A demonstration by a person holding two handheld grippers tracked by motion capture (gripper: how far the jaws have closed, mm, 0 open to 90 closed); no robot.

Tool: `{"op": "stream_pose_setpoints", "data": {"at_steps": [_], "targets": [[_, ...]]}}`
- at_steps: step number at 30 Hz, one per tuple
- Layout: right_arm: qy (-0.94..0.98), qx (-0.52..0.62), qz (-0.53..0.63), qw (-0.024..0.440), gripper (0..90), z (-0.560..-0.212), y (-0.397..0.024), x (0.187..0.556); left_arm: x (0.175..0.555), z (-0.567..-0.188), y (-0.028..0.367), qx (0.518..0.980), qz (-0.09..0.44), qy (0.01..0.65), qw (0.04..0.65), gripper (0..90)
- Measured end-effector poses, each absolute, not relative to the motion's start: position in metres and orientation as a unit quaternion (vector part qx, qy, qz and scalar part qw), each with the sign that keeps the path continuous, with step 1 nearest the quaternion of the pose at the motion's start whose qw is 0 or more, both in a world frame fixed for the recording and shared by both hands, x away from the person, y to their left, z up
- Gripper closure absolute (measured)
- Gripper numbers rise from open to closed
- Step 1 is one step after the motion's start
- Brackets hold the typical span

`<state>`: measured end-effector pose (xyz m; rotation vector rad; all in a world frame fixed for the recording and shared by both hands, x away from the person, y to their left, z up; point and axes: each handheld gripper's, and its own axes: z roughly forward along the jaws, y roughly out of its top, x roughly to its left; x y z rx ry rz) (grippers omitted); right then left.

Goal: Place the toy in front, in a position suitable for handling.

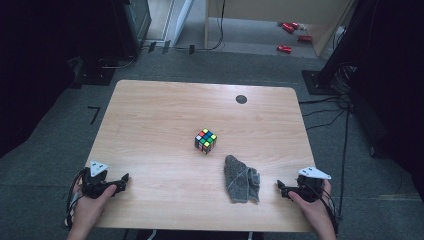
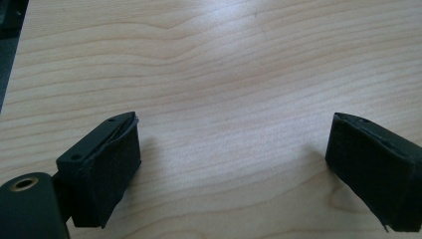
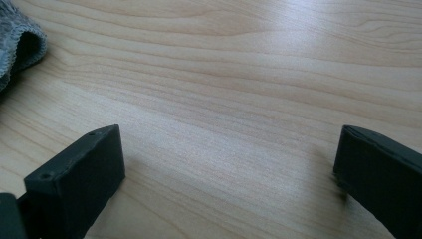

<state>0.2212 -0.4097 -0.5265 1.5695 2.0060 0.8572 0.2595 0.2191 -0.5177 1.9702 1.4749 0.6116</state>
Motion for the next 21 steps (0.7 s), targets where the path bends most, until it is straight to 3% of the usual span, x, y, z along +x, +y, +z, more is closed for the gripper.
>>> {"op": "stream_pose_setpoints", "data": {"at_steps": [4, 7, 11, 21], "targets": [[0.724, 0.573, 0.311, 0.227, 0.1, -0.526, -0.409, 0.220, 0.261, -0.518, 0.218, 0.743, 0.229, 0.553, 0.299, 7.9], [0.711, 0.579, 0.331, 0.225, 8.2, -0.520, -0.412, 0.219, 0.261, -0.518, 0.218, 0.743, 0.229, 0.553, 0.299, 8.0], [0.696, 0.572, 0.374, 0.220, 8.2, -0.506, -0.408, 0.218, 0.261, -0.518, 0.218, 0.743, 0.229, 0.553, 0.299, 8.0], [0.710, 0.517, 0.430, 0.209, 8.2, -0.474, -0.354, 0.214, 0.261, -0.518, 0.218, 0.743, 0.229, 0.553, 0.299, 8.0]]}}
